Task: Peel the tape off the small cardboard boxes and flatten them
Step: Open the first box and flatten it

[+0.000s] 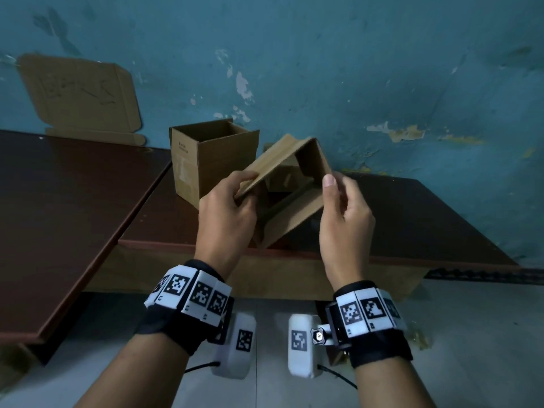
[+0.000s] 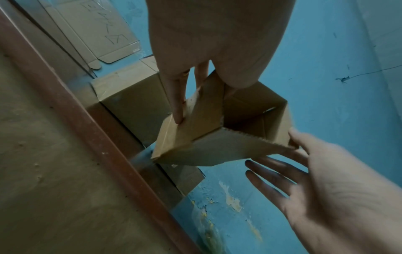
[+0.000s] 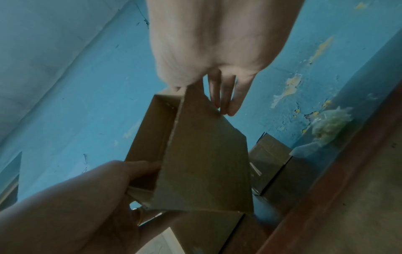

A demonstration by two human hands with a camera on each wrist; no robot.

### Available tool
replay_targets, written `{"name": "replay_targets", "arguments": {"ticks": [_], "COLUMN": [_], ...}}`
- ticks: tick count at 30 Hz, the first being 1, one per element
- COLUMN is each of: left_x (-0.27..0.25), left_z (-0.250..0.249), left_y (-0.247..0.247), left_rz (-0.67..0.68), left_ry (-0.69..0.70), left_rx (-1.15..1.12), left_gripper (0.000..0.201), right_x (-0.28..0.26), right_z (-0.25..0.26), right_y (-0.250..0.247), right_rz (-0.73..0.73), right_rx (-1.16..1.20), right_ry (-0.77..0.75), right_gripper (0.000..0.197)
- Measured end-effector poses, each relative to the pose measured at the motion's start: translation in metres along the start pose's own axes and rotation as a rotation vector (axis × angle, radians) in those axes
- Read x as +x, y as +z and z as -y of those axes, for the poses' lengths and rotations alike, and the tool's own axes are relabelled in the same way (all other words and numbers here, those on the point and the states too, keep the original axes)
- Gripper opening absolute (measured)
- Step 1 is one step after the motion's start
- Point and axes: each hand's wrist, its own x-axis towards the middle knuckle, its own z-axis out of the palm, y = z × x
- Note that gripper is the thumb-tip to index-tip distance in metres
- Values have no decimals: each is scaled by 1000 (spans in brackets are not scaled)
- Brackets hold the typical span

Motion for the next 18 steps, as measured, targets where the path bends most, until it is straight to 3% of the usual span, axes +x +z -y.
{"name": "replay_targets", "arguments": {"ticks": [3, 5, 7, 9, 12, 18], "left_x": [0, 2, 3, 4, 3, -1], "left_z": [-6, -11, -15, -18, -18, -17], "left_y": [-1, -4, -6, -8, -9, -3], "left_rz": [-34, -34, -7, 52, 146, 228], "left_ry": [26, 23, 0, -35, -69, -40], "left_rx": [-33, -69, -127, -203, -327, -349], "left_gripper": [29, 24, 16, 13, 15, 21], "right_x": [2, 2, 2, 1, 4, 6], "right_z": [1, 1, -1, -2, -6, -7], "right_y": [-5, -7, -7, -7, -5, 2], "right_rz": [152, 261, 317, 324, 304, 327], "right_rx": [173, 219, 191, 205, 350, 552], "right_ry": [53, 93, 106, 108, 153, 217], "right_gripper": [42, 65, 92, 104, 99, 79]}}
